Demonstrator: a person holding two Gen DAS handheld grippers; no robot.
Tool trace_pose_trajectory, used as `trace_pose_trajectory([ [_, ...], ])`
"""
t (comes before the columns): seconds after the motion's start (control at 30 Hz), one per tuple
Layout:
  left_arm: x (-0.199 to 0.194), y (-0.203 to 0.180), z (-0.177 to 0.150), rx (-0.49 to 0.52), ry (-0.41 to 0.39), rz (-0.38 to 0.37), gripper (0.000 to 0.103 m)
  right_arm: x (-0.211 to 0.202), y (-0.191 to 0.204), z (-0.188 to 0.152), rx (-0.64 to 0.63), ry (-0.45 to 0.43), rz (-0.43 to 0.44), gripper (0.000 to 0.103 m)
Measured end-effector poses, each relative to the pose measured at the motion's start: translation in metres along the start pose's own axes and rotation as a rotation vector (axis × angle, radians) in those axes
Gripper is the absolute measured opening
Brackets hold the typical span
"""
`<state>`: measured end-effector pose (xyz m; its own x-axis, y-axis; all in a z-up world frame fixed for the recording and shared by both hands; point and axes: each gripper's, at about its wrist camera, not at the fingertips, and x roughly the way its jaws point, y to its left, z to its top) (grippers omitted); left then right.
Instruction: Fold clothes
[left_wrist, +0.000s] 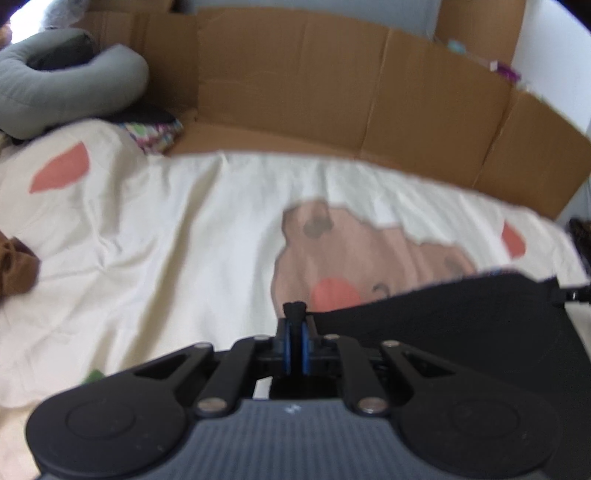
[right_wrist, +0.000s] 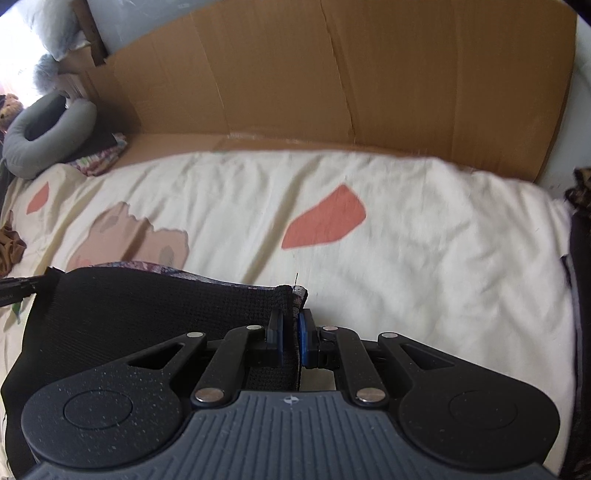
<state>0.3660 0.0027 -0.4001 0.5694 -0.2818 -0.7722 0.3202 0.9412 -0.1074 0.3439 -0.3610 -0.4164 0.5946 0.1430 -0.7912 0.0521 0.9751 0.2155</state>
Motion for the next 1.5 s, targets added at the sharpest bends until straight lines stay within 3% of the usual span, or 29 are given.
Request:
trace_pose_trajectory([
  [0.1,0.004,0.002,0.001,-0.034,0.002,0.000,0.009,0.010,-0.004,-0.002,0.008,0.016,0.027,0.009],
  [0.23,-0.007,0.004,0.008,-0.045,-0.014,0.037,0.016,0.004,-0.017,0.000,0.088,0.007,0.028,0.025],
  [0.33,-0.021,0.003,0.013,-0.052,-0.042,0.032,0.019,-0.013,-0.017,0.004,0.050,-0.044,0.013,0.025],
  [0.53,-0.038,-0.019,0.013,-0.049,-0.059,-0.043,0.021,-0.036,-0.003,0.012,0.024,-0.104,0.117,0.025],
  [0.73,-0.047,-0.056,0.006,-0.017,-0.073,-0.152,0.021,-0.036,0.051,0.009,-0.117,-0.091,0.212,0.025],
  [0.87,-0.044,-0.079,0.002,0.043,-0.080,-0.195,0.021,-0.026,0.083,0.001,-0.222,-0.063,0.227,0.025],
  [1.03,-0.030,-0.091,0.003,0.068,-0.062,-0.207,0.022,-0.007,0.099,-0.004,-0.280,-0.040,0.206,0.024],
  [1.23,-0.009,-0.088,0.007,0.064,-0.009,-0.199,0.028,0.007,0.100,0.003,-0.276,-0.039,0.195,0.023],
  [1.5,-0.001,-0.089,0.005,0.072,-0.002,-0.189,0.029,0.024,0.098,0.000,-0.278,-0.023,0.181,0.022],
])
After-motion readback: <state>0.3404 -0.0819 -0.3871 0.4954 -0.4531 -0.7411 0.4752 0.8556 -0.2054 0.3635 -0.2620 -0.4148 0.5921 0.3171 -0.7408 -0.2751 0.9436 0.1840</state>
